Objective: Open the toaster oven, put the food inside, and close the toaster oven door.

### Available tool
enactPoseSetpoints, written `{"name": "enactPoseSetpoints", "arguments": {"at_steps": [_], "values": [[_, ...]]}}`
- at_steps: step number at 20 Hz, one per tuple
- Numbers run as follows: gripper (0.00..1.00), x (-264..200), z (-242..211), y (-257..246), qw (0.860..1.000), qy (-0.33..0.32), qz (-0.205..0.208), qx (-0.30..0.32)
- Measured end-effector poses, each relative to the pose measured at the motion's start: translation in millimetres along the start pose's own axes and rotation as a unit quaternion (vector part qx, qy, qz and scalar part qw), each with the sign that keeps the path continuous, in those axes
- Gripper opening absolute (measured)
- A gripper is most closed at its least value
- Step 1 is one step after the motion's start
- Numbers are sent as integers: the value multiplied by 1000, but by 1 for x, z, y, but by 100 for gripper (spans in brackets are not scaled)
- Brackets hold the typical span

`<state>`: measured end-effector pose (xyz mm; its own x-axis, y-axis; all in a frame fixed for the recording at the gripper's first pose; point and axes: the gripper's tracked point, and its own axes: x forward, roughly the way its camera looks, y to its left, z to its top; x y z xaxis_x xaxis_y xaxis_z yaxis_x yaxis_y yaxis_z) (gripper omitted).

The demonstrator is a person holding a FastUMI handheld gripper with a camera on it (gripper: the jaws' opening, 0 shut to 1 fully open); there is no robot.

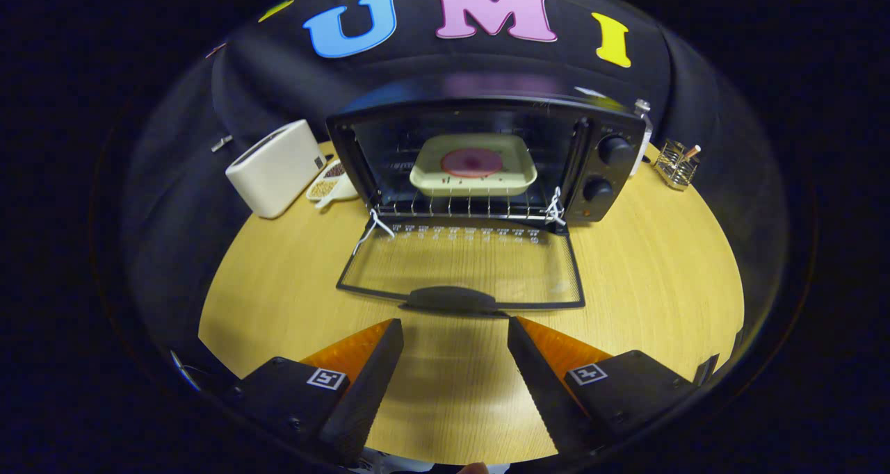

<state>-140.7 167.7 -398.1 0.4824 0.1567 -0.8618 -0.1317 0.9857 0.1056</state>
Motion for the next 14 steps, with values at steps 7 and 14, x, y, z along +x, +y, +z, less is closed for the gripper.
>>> {"name": "enactPoseSetpoints", "arguments": {"at_steps": [7, 14], "values": [[100, 44, -20, 11, 999, 38, -27, 11], [99, 62, -20, 1, 997, 42, -64, 21]]}}
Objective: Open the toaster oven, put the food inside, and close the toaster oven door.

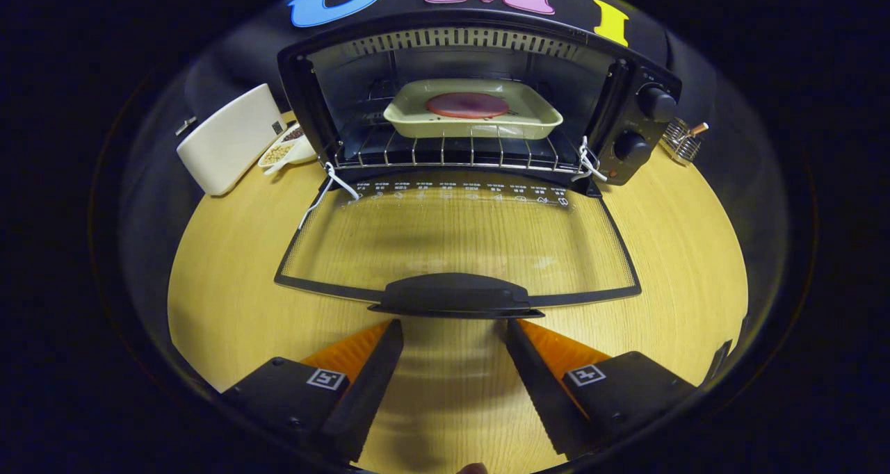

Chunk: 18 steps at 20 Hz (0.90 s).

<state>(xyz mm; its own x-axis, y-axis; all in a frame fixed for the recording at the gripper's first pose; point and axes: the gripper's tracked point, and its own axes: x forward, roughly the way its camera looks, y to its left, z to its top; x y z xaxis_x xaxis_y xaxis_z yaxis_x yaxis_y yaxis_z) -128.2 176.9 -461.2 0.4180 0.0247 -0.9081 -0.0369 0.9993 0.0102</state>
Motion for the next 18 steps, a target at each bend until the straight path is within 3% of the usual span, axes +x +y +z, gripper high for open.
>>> {"name": "enactPoseSetpoints", "arguments": {"at_steps": [8, 18], "values": [[99, -9, 8, 1, 1000, -9, -8, 26], [99, -47, 33, 2, 995, -94, 0, 24]]}}
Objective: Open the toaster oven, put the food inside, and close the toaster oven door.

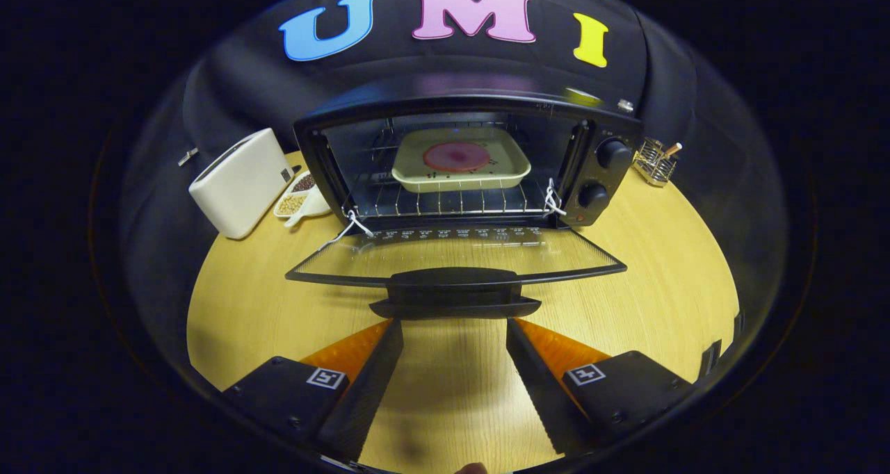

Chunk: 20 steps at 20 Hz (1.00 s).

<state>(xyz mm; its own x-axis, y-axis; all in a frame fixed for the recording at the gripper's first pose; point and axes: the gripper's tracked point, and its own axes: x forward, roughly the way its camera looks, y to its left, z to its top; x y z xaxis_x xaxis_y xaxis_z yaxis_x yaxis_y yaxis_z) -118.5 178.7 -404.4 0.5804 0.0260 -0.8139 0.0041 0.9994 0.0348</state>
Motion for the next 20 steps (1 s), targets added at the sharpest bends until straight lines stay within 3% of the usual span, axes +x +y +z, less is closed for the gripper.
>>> {"name": "enactPoseSetpoints", "arguments": {"at_steps": [14, 20], "values": [[99, -27, 84, 0, 992, -116, 15, -40], [99, -88, 147, -14, 974, -214, 22, -64]]}}
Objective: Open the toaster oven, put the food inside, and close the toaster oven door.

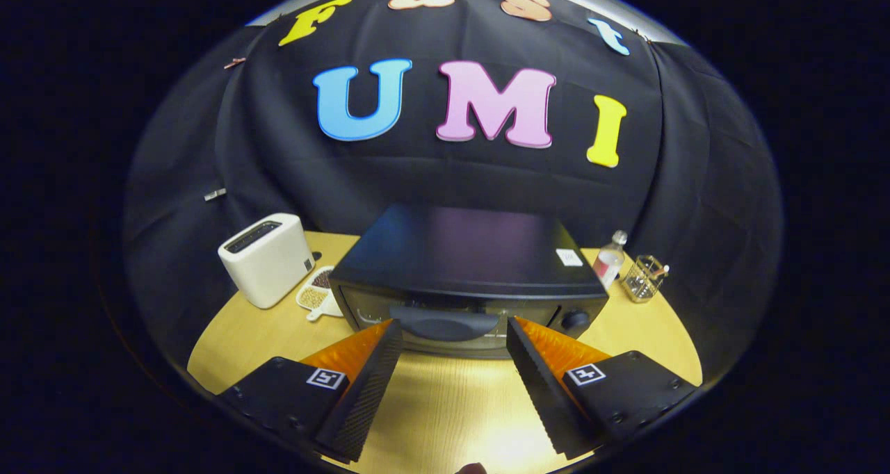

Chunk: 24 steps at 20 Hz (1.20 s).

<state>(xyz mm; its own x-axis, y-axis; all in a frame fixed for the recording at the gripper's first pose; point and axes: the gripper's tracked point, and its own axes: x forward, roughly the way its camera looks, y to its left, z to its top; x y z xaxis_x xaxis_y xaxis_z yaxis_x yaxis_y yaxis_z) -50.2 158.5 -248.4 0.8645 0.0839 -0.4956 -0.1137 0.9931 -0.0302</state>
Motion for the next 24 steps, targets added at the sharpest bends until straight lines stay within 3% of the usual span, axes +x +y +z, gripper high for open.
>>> {"name": "enactPoseSetpoints", "arguments": {"at_steps": [6, 10, 14, 16, 18, 24], "values": [[99, -58, 125, -60, 989, -145, -27, 25], [99, -81, 172, -105, 982, -184, -27, 44], [99, -108, 218, -150, 968, -248, -39, 11], [98, -117, 220, -165, 964, -264, -40, -4], [99, -120, 211, -164, 966, -260, -10, 3], [99, -115, 201, -203, 966, -254, -50, -6]]}}
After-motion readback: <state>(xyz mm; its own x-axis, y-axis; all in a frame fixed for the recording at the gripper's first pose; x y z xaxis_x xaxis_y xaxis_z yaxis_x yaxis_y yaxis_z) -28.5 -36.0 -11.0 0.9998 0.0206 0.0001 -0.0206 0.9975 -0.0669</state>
